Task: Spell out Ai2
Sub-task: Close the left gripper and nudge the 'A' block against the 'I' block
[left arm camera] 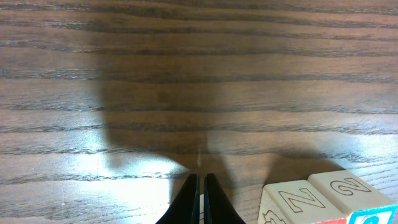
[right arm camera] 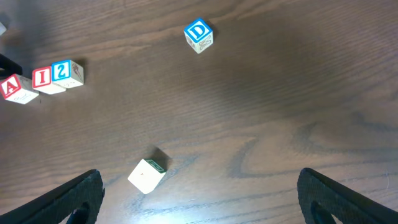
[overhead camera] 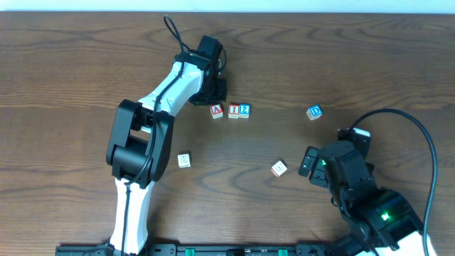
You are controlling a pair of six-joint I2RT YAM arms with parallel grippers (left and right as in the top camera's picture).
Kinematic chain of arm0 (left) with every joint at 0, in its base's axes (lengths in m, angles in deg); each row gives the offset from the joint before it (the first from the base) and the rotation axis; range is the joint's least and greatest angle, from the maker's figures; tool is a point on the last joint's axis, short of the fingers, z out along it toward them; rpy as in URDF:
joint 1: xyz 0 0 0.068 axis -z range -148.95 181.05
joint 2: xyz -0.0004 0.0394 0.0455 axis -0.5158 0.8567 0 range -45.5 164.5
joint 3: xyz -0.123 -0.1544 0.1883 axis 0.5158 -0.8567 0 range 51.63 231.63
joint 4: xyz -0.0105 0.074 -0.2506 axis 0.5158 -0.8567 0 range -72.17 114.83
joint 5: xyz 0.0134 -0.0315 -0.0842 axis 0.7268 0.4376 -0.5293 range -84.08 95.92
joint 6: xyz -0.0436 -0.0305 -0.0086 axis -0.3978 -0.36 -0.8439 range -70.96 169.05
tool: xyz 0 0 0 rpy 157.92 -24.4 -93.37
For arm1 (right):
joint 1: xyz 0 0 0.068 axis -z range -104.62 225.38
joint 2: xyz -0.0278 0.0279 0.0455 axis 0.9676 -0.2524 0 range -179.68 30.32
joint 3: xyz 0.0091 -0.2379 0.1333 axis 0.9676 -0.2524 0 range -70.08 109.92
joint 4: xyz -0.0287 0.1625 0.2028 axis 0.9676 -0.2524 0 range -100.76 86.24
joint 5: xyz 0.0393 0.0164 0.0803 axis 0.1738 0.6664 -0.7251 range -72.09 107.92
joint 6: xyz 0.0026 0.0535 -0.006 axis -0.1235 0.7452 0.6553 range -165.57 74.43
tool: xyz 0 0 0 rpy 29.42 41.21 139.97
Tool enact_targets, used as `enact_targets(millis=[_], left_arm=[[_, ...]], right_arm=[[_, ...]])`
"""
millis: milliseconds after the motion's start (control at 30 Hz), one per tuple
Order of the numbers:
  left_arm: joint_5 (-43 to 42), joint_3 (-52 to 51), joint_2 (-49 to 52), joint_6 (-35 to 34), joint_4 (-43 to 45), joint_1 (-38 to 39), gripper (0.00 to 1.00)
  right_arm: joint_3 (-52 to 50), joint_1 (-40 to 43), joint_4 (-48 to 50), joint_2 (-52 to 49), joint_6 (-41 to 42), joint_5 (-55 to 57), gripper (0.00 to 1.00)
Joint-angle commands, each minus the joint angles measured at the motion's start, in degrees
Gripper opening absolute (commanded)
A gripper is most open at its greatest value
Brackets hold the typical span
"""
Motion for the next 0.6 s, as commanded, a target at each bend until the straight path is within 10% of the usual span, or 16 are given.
enact_targets(millis=[0,567], left_arm=[[-0.7,1.0,0.6,1.6,-0.2,0.2,0.05],[-1.3,1.0,0.6,6.3,-0.2,0.3,0.05]], right_arm=[[-0.3,-0.5,0.0,0.2,0.7,0.6,0.99],[-0.3,-0.5,0.0,0.2,0.7,0.6,0.99]])
